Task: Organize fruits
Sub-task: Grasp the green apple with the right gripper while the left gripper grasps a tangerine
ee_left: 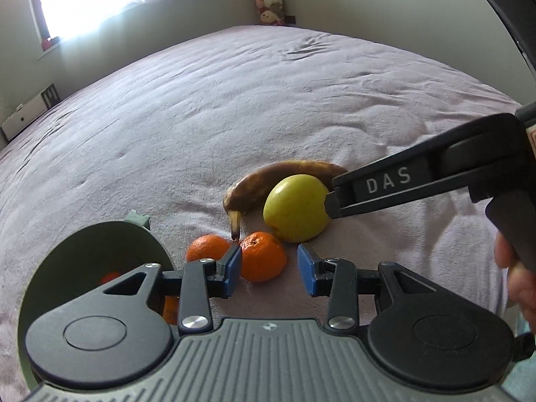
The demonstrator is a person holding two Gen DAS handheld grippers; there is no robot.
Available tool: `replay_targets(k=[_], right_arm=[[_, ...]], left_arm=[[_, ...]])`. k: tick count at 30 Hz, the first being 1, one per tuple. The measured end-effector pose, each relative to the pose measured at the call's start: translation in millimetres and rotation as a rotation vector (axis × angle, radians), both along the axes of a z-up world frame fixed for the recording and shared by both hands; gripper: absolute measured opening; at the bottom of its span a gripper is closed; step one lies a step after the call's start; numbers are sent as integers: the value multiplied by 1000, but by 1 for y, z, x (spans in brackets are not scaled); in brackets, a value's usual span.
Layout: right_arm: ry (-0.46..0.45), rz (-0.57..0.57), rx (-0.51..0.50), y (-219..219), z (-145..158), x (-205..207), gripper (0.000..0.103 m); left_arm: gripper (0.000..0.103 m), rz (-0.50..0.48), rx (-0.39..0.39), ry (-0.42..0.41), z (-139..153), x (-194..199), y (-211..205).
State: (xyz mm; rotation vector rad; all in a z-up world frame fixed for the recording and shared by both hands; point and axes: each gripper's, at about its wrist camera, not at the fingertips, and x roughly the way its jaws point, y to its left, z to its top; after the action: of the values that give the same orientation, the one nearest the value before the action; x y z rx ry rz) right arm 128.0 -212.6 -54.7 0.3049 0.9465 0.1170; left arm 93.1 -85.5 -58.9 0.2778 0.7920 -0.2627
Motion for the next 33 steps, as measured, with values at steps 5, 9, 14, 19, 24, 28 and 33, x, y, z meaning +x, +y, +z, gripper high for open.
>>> replay_targets(k=[5,9,14,19,24,28,33], right_arm=[[15,3,50,1,-11,10,61],[40,-18,107,-4,-20,14,61],[42,-36,136,-8,-25,18,61],[36,-18,143,-5,-30,27,61],[45,4,167,1,-35,36,66],[63,-7,171,0,-41,42,70],[87,-30,220,-1,-48,52,70]], left_arm=[[52,107,9,16,-10,6,-3],[52,148,13,28,-17,10,-7],[52,188,52,27,-23,11,-17],[52,211,55,61,-31,20,-21],[52,225,43,83,-38,27,-19],[57,223,47,83,-42,29,-20],[61,218,54,82,-44,31,-21]])
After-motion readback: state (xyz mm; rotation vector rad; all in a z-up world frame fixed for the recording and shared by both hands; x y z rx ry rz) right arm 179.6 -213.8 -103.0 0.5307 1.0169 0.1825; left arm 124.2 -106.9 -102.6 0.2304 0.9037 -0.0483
